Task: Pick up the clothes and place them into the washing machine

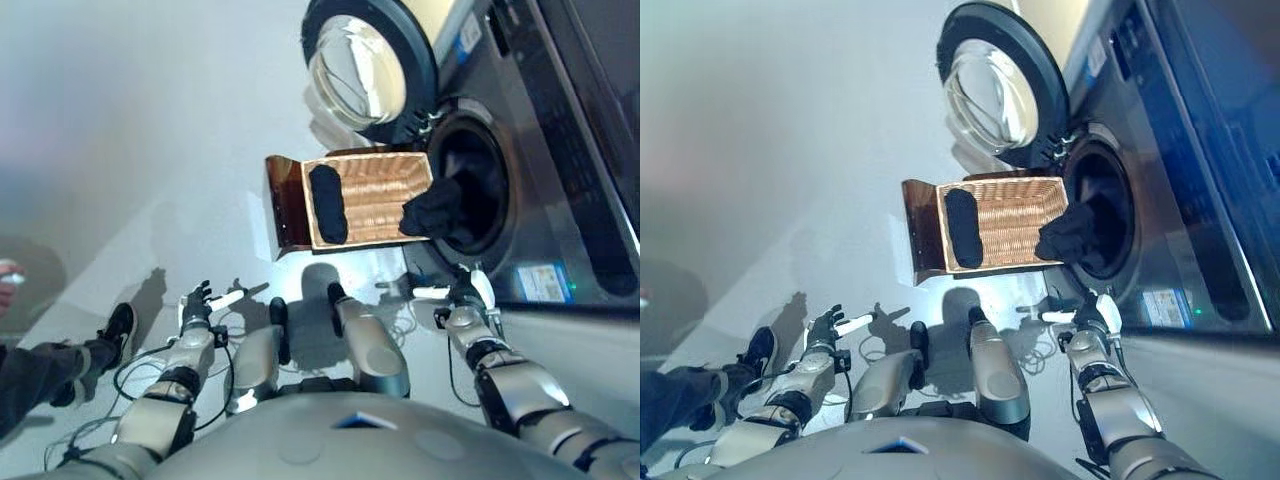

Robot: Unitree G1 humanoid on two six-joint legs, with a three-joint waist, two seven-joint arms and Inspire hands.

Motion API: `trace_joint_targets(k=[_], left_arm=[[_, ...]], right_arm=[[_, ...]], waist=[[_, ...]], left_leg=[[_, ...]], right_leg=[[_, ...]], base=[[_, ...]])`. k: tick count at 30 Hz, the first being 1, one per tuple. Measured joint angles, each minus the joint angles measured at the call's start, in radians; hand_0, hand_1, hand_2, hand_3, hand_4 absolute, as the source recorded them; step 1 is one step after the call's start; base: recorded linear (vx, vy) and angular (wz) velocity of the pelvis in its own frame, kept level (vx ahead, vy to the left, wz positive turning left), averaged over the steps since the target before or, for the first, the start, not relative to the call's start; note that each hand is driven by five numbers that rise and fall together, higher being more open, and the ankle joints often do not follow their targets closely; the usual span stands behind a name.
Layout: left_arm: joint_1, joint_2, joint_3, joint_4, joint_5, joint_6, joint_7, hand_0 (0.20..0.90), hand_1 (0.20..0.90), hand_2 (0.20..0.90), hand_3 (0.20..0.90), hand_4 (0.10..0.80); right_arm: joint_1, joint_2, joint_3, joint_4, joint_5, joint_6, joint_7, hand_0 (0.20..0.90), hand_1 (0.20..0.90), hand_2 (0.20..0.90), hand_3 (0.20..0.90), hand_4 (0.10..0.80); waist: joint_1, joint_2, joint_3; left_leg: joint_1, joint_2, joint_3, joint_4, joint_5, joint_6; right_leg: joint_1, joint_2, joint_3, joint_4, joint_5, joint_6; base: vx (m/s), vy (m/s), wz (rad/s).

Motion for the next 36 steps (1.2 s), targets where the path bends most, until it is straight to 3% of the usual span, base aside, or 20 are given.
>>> trace_joint_targets(k=[2, 3, 4, 5, 7, 9, 10, 12, 14, 15, 17, 18, 19, 23, 26, 27, 29, 30, 32, 36], left_arm=[[-0.013, -0.007, 0.001, 0.005, 0.000, -0.001, 0.000, 0.900, 0.900, 0.900, 0.900, 0.800], [-0.030, -0.010, -0.005, 0.003, -0.001, -0.004, -0.002, 0.900, 0.900, 0.900, 0.900, 0.800], [-0.033, -0.012, -0.010, 0.002, -0.001, -0.005, -0.002, 0.900, 0.900, 0.900, 0.900, 0.800], [-0.035, -0.011, -0.012, 0.002, -0.001, -0.005, -0.002, 0.900, 0.900, 0.900, 0.900, 0.800], [-0.037, -0.011, -0.012, 0.003, -0.002, -0.005, -0.002, 0.900, 0.900, 0.900, 0.900, 0.800], [-0.035, -0.012, -0.023, -0.005, -0.005, -0.006, -0.002, 0.900, 0.900, 0.900, 0.900, 0.800], [-0.035, -0.003, -0.029, -0.007, -0.005, -0.007, -0.003, 0.900, 0.900, 0.900, 0.900, 0.800], [-0.046, -0.003, -0.029, -0.007, -0.005, -0.007, -0.002, 0.900, 0.900, 0.900, 0.900, 0.800], [-0.033, -0.002, -0.029, -0.004, -0.005, -0.006, -0.001, 0.900, 0.900, 0.900, 0.900, 0.800], [-0.029, -0.001, -0.030, -0.003, -0.007, -0.009, -0.001, 0.900, 0.900, 0.900, 0.900, 0.800], [-0.061, -0.004, -0.032, -0.005, -0.023, -0.012, -0.001, 0.900, 0.900, 0.900, 0.900, 0.800], [-0.059, -0.012, -0.033, -0.006, -0.032, -0.012, -0.001, 0.900, 0.900, 0.900, 0.900, 0.800], [-0.050, -0.017, -0.032, -0.006, -0.044, -0.012, 0.001, 0.900, 0.900, 0.900, 0.900, 0.800], [-0.098, -0.023, -0.025, -0.012, -0.065, -0.016, 0.010, 0.900, 0.900, 0.900, 0.900, 0.800], [-0.138, -0.027, -0.026, -0.024, -0.071, -0.021, 0.011, 0.900, 0.900, 0.900, 0.900, 0.800], [-0.148, -0.027, -0.027, -0.024, -0.072, -0.021, 0.011, 0.900, 0.900, 0.900, 0.900, 0.800], [-0.153, -0.029, -0.027, -0.024, -0.074, -0.020, 0.011, 0.900, 0.900, 0.900, 0.900, 0.800], [-0.146, -0.030, -0.027, -0.023, -0.075, -0.020, 0.011, 0.900, 0.900, 0.900, 0.900, 0.800], [-0.143, -0.032, -0.027, -0.023, -0.077, -0.020, 0.011, 0.900, 0.900, 0.900, 0.900, 0.800], [-0.170, -0.033, -0.029, -0.037, -0.078, -0.020, 0.012, 0.900, 0.900, 0.900, 0.900, 0.800]], right_arm=[[0.003, 0.006, 0.001, 0.040, 0.001, 0.013, 0.004, 0.900, 0.900, 0.900, 0.900, 0.800], [0.003, 0.003, 0.001, 0.053, 0.000, 0.020, 0.006, 0.900, 0.900, 0.900, 0.900, 0.800], [0.002, -0.003, 0.001, 0.050, 0.000, 0.018, 0.006, 0.900, 0.900, 0.900, 0.900, 0.800], [0.006, -0.006, 0.001, 0.047, -0.001, 0.016, 0.005, 0.900, 0.900, 0.900, 0.900, 0.800], [0.005, -0.006, 0.002, 0.031, -0.001, 0.015, 0.005, 0.900, 0.900, 0.900, 0.900, 0.800], [0.009, -0.007, 0.002, 0.031, -0.001, 0.018, 0.006, 0.900, 0.900, 0.900, 0.900, 0.800], [0.007, -0.003, 0.002, 0.029, -0.002, 0.017, 0.005, 0.900, 0.900, 0.900, 0.900, 0.800], [0.005, -0.004, 0.002, 0.031, -0.002, 0.016, 0.011, 0.900, 0.900, 0.900, 0.900, 0.800], [0.009, -0.004, -0.001, 0.042, -0.002, 0.018, 0.016, 0.900, 0.900, 0.900, 0.900, 0.800], [0.009, -0.008, -0.004, 0.045, -0.002, 0.017, 0.015, 0.900, 0.900, 0.900, 0.900, 0.800], [-0.001, -0.027, -0.039, 0.038, -0.001, 0.018, 0.014, 0.900, 0.900, 0.900, 0.900, 0.800], [-0.007, -0.045, -0.041, 0.032, -0.001, 0.019, 0.013, 0.900, 0.900, 0.900, 0.900, 0.800], [-0.014, -0.061, -0.040, 0.014, -0.001, 0.018, 0.010, 0.900, 0.900, 0.900, 0.900, 0.800], [-0.040, -0.105, -0.074, -0.014, 0.001, 0.018, -0.014, 0.900, 0.900, 0.900, 0.900, 0.800], [-0.049, -0.109, -0.078, -0.022, 0.001, 0.017, -0.031, 0.900, 0.900, 0.900, 0.900, 0.800], [-0.051, -0.109, -0.078, -0.021, 0.000, 0.017, -0.031, 0.900, 0.900, 0.900, 0.900, 0.800], [-0.062, -0.104, -0.074, -0.024, 0.000, 0.016, -0.031, 0.900, 0.900, 0.900, 0.900, 0.800], [-0.069, -0.105, -0.072, -0.027, 0.000, 0.012, -0.031, 0.900, 0.900, 0.900, 0.900, 0.800], [-0.083, -0.102, -0.070, -0.042, -0.001, 0.014, -0.033, 0.900, 0.900, 0.900, 0.900, 0.800], [-0.078, -0.101, -0.069, -0.050, -0.001, 0.015, -0.033, 0.900, 0.900, 0.900, 0.900, 0.800]], waist=[[-0.012, -0.007, 0.004], [-0.014, -0.023, 0.010], [-0.016, -0.019, 0.007], [-0.018, -0.016, 0.006], [-0.019, -0.007, 0.002], [-0.016, 0.015, -0.007], [-0.015, 0.013, -0.012], [-0.011, 0.017, -0.005], [-0.003, 0.028, 0.000], [0.007, 0.030, 0.013], [0.011, 0.014, 0.042], [0.012, 0.019, 0.046], [0.012, 0.030, 0.051], [0.008, 0.066, 0.100], [0.001, 0.065, 0.123], [0.000, 0.061, 0.131], [-0.009, 0.056, 0.148], [-0.017, 0.051, 0.150], [-0.024, 0.056, 0.148], [-0.047, 0.068, 0.146]], left_leg=[[-0.001, -0.015, -0.009, 0.016, 0.058, -0.049], [-0.001, -0.036, -0.032, 0.028, 0.104, -0.064], [0.000, -0.032, -0.030, 0.025, 0.115, -0.068], [-0.001, -0.030, -0.028, 0.027, 0.105, -0.063], [0.004, -0.016, -0.017, 0.026, 0.074, -0.021], [0.020, 0.001, -0.019, -0.030, 0.038, 0.017], [0.012, 0.002, -0.008, -0.064, 0.025, 0.029], [0.006, -0.003, 0.002, -0.083, 0.038, 0.026], [0.010, -0.001, -0.006, -0.080, 0.044, 0.008], [0.009, -0.006, -0.017, -0.072, 0.066, -0.027], [-0.037, -0.048, -0.048, -0.060, 0.183, -0.141], [-0.055, -0.053, -0.044, -0.045, 0.182, -0.132], [-0.056, -0.044, -0.044, -0.015, 0.160, -0.102], [-0.055, -0.032, -0.046, -0.006, 0.189, -0.104], [-0.057, -0.043, -0.037, -0.077, 0.315, -0.189], [-0.058, -0.046, -0.033, -0.075, 0.332, -0.194], [-0.068, -0.031, -0.014, 0.043, 0.276, -0.134], [-0.069, -0.023, -0.013, 0.098, 0.242, -0.117], [-0.044, 0.001, -0.017, 0.122, 0.186, -0.110], [0.001, 0.019, -0.036, -0.007, 0.193, -0.124]], right_leg=[[0.034, -0.022, -0.016, -0.038, 0.020, -0.009], [0.057, -0.047, -0.022, -0.065, 0.031, -0.014], [0.066, -0.050, -0.030, -0.084, 0.038, -0.020], [0.064, -0.054, -0.039, -0.089, 0.041, -0.020], [0.059, -0.056, -0.061, -0.096, 0.047, -0.016], [0.041, -0.028, -0.056, -0.083, 0.035, 0.006], [0.007, -0.016, -0.046, -0.056, 0.029, 0.008], [-0.010, -0.018, -0.034, -0.044, 0.030, 0.010], [-0.006, -0.018, -0.041, -0.040, 0.026, 0.011], [-0.011, -0.029, -0.040, -0.032, 0.015, 0.004], [-0.034, -0.084, -0.048, -0.030, 0.016, -0.011], [-0.043, -0.096, -0.046, -0.046, 0.033, -0.016], [-0.041, -0.097, -0.046, -0.069, 0.050, -0.019], [-0.039, -0.095, -0.057, -0.104, 0.074, -0.003], [-0.033, -0.125, -0.098, -0.138, 0.099, -0.029], [-0.028, -0.130, -0.101, -0.144, 0.101, -0.033], [0.007, -0.136, -0.114, -0.169, 0.114, -0.048], [0.011, -0.138, -0.114, -0.172, 0.114, -0.047], [0.009, -0.137, -0.123, -0.195, 0.125, -0.036], [0.006, -0.110, -0.130, -0.238, 0.139, -0.025]], base=[[0.026, 0.020, 0.33], [0.062, 0.029, 0.25], [0.071, 0.036, 0.15], [0.045, 0.030, 0.01], [-0.010, 0.006, 0.03], [-0.042, -0.008, 0.10], [-0.048, -0.044, 0.06], [-0.041, -0.036, 0.07], [-0.082, 0.022, 0.12], [-0.074, 0.056, 0.23], [-0.052, 0.058, 0.35], [-0.064, 0.028, 0.18], [-0.059, -0.002, 0.01], [-0.044, 0.004, 0.14], [-0.045, -0.011, 0.39], [-0.030, -0.025, 0.24], [-0.015, -0.009, 0.02], [-0.002, 0.015, -0.12], [-0.008, 0.008, -0.22], [-0.002, 0.011, 0.20]])
